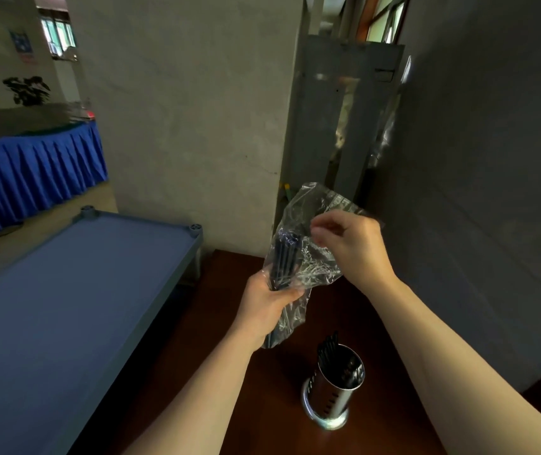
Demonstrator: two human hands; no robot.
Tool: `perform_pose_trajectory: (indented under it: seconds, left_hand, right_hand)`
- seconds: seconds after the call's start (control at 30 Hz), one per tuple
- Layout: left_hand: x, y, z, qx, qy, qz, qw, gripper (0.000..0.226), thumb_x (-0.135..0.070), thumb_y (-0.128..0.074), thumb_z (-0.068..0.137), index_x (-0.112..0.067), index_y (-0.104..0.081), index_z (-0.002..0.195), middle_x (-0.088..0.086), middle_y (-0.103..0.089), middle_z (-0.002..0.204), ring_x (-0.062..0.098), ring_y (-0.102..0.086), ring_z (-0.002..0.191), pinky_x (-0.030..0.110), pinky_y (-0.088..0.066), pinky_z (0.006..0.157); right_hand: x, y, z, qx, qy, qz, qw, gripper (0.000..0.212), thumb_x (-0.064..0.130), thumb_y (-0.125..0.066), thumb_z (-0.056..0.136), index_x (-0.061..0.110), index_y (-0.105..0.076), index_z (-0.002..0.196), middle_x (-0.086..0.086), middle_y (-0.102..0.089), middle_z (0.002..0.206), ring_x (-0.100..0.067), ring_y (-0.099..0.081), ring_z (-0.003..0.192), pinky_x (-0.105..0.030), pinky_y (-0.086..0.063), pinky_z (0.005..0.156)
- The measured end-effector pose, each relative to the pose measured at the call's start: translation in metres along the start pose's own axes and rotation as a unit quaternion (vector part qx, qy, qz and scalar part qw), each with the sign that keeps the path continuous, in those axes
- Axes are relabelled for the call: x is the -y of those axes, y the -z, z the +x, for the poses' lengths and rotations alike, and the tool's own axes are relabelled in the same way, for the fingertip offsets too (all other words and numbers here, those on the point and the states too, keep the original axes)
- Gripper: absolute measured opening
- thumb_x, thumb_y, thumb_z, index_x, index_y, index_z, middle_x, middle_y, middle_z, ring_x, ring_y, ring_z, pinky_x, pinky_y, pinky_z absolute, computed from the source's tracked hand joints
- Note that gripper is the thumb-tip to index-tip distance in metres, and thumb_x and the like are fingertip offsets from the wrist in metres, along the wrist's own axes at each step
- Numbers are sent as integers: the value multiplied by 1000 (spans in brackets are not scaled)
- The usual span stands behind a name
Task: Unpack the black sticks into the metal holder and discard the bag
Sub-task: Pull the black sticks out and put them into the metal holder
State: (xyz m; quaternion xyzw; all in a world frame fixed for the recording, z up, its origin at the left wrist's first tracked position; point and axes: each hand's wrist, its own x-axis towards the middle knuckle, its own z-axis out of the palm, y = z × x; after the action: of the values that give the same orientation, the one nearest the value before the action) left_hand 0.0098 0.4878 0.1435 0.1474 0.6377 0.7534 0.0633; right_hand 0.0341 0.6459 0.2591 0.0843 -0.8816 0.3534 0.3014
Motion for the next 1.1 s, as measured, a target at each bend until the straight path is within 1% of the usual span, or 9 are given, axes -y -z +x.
perform_pose_trajectory:
  seconds: [0.1, 0.27, 0.4, 0.53, 0.63, 0.7, 0.83, 0.97, 1.1]
  left_hand:
    - [-7, 3, -1, -4, -5, 9, 1000, 34, -20, -82, 74, -46, -75, 95, -4, -80, 102, 10, -75, 101, 31, -55, 92]
    - [-13, 7, 1, -11, -18, 23, 1000, 34, -24, -84, 72, -43, -75, 99, -6, -80, 100, 10, -75, 98, 32, -54, 89]
    - [-17, 9, 2, -5, -22, 18, 1000, 38, -35, -84, 67, -39, -75, 103, -4, -80, 103, 12, -76, 99, 39, -57, 93]
    - [-23, 8, 1, -4, -27, 14, 1000, 39, -38, -84, 67, -37, -75, 105, -6, -80, 103, 10, -75, 100, 36, -56, 89]
    - [-27, 6, 0, -5, -24, 8, 1000, 39, -37, -84, 67, -35, -75, 105, -6, -80, 103, 10, -76, 99, 34, -55, 88]
    - [-29, 5, -1, -5, -22, 5, 1000, 36, -34, -85, 69, -35, -76, 104, -6, -80, 103, 10, -76, 99, 34, -55, 87]
    - [-33, 2, -2, -5, -22, 3, 1000, 29, -20, -83, 79, -39, -76, 100, -7, -80, 101, 8, -76, 96, 28, -54, 83]
    - [-35, 1, -4, -2, -30, 3, 1000, 34, -16, -81, 82, -35, -74, 110, -8, -80, 106, 7, -74, 102, 25, -54, 86]
    - [-38, 0, -6, -3, -36, 28, 999, 35, -17, -79, 84, -44, -73, 106, -12, -79, 106, 4, -73, 103, 27, -58, 87]
  right_hand:
    - [5, -7, 5, 30, -23, 13, 999, 24, 22, -81, 84, 13, -76, 106, 7, -75, 88, -1, -69, 81, -19, -58, 76]
    - [15, -12, 5, 53, -26, 25, 998, 42, 30, -85, 78, 11, -74, 113, 4, -73, 96, -7, -69, 89, -28, -60, 81]
    - [22, -12, 6, 50, -13, 7, 999, 50, 36, -85, 75, 11, -72, 117, 4, -72, 99, -4, -67, 90, -22, -58, 81]
    - [28, -9, 6, 65, -11, 18, 998, 65, 49, -80, 69, 11, -70, 120, 3, -70, 99, -4, -66, 89, -21, -56, 80]
    - [30, -8, 7, 66, -12, 23, 998, 63, 45, -83, 71, 10, -69, 121, 3, -70, 99, -7, -66, 90, -26, -57, 83]
    - [32, -6, 6, 69, -13, 26, 997, 70, 52, -80, 67, 11, -69, 122, 2, -70, 101, -8, -66, 92, -30, -57, 85]
    - [34, -7, 6, 70, -21, 25, 997, 67, 50, -85, 66, 14, -69, 121, 4, -69, 103, -5, -66, 92, -30, -58, 85]
    - [37, -11, 5, 78, -32, 20, 996, 66, 46, -89, 67, 17, -67, 122, 4, -66, 107, -9, -64, 95, -32, -57, 86]
    - [40, -19, 4, 105, -55, 22, 993, 72, 49, -88, 67, 24, -58, 127, 7, -63, 114, -10, -62, 100, -26, -54, 84]
